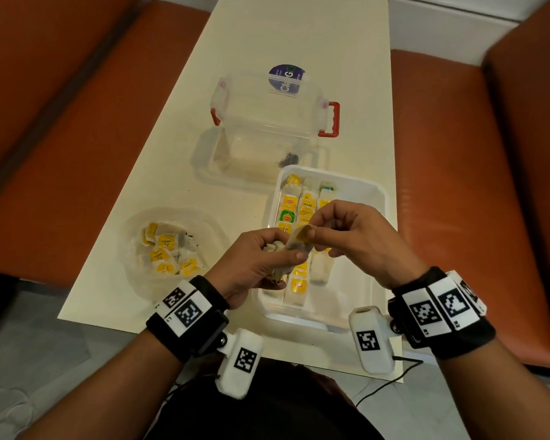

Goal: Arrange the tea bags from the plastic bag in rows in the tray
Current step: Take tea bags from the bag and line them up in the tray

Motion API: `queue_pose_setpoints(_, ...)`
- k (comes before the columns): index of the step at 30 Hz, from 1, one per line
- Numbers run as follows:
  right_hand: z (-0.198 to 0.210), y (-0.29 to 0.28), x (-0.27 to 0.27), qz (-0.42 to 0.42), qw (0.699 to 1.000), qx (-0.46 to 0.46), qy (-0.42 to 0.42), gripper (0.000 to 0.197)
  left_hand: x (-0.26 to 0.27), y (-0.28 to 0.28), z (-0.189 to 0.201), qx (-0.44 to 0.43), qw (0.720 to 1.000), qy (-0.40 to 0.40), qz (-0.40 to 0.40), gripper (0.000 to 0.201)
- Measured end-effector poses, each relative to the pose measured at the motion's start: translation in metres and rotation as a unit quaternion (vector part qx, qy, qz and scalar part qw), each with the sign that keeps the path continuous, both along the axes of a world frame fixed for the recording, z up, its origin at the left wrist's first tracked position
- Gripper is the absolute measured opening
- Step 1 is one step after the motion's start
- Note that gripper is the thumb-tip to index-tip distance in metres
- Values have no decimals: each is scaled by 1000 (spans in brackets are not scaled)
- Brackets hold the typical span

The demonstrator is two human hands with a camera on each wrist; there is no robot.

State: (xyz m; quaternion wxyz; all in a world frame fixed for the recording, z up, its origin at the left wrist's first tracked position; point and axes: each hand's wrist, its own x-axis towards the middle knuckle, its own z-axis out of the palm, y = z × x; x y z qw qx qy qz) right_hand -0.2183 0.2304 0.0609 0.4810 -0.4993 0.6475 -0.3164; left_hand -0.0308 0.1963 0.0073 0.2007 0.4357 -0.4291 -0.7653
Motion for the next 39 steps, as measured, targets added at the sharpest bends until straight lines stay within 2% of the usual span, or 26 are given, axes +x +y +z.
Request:
queue_pose_setpoints(3,1,3,-9,-20,1000,-22,2,9,-2,1,-3,4,1000,-10,-6,22)
queue_pose_setpoints(5,-4,3,-19,-31,996,-42,68,11,-1,0,-5,18,1000,-12,8,24)
queue_pose_setpoints(7,-7,6,-25,-1,992,-19,122,13,2,0,-6,26,999,-18,21,23)
queue_pose_setpoints(10,-8,12,-26,27,997,40,58,15,7,-2,-6,15,1000,-15,2,28)
queue_pose_setpoints(13,-10,16,-24,39,995,38,88,10,7,1,-7,1,998,-10,-58,37)
queue_pose_setpoints(15,-12,17,-23,46,993,45,101,10,1,6,-9,-12,995,-28,-91,32)
queue_pose_setpoints(18,-16,17,-24,43,992,52,107,10,-10,12,-12,-44,989,-74,-117,9)
queue_pose_setpoints(24,-27,21,-36,29,986,72,148,10,-9,13,-20,-45,991,-108,-61,17)
queue_pose_setpoints(28,-41,22,-37,53,965,109,234,9,-1,9,-18,9,997,-77,-12,12)
queue_pose_setpoints(30,-50,22,-34,103,955,158,228,8,3,7,-16,39,998,-59,3,12)
queue_pose_setpoints(33,-63,15,-28,148,945,203,209,10,7,4,-14,88,995,-29,20,23)
queue_pose_setpoints(39,-80,-1,-27,129,934,210,257,11,15,5,-13,120,992,6,35,38)
